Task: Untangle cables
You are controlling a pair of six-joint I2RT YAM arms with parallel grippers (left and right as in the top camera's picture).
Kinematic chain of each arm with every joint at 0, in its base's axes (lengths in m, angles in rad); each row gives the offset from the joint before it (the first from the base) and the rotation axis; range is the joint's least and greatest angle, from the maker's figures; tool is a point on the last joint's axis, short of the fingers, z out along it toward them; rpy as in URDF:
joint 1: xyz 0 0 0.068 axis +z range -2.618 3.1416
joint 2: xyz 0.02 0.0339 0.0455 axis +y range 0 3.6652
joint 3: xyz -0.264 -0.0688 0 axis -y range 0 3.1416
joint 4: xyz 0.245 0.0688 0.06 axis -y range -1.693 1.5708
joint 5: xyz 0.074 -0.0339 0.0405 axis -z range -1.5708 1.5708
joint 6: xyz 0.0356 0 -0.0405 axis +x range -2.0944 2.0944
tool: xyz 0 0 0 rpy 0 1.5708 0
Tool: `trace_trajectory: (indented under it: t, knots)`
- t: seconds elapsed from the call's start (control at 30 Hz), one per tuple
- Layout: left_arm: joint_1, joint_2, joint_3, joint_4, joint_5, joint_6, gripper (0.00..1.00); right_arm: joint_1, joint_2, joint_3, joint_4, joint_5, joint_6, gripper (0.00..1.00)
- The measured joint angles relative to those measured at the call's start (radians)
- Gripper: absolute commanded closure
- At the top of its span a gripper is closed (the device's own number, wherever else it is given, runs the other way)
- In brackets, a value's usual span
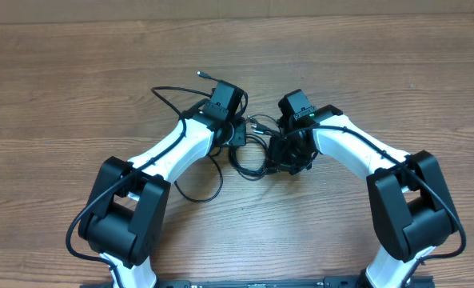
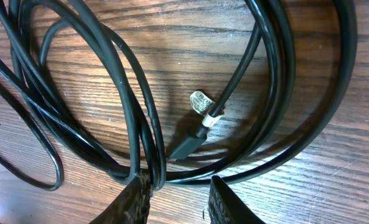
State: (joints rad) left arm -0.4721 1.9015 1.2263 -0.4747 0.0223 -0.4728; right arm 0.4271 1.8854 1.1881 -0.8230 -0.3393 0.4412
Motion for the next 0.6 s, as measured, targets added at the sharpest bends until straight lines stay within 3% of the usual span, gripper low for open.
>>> trace_trajectory:
  t: [0.27,0.43,0.5,0.6]
  knots:
    - [0.0,0.037,0.002,0.022,-0.065,-0.098,0.46,0.0,0.0,0.0,-0.011,-0.001,0.0,0.71]
    - [0.0,0.088,0.005,0.127,-0.09,-0.096,0.78,0.0,0.0,0.0,-0.02,0.0,0.0,0.7]
    - [0.0,0.093,0.006,0.173,-0.09,-0.073,0.83,0.0,0.0,0.0,-0.02,-0.001,0.0,0.7]
    - [0.0,0.094,0.01,0.209,-0.083,-0.039,0.83,0.0,0.0,0.0,-0.022,-0.001,0.0,0.7]
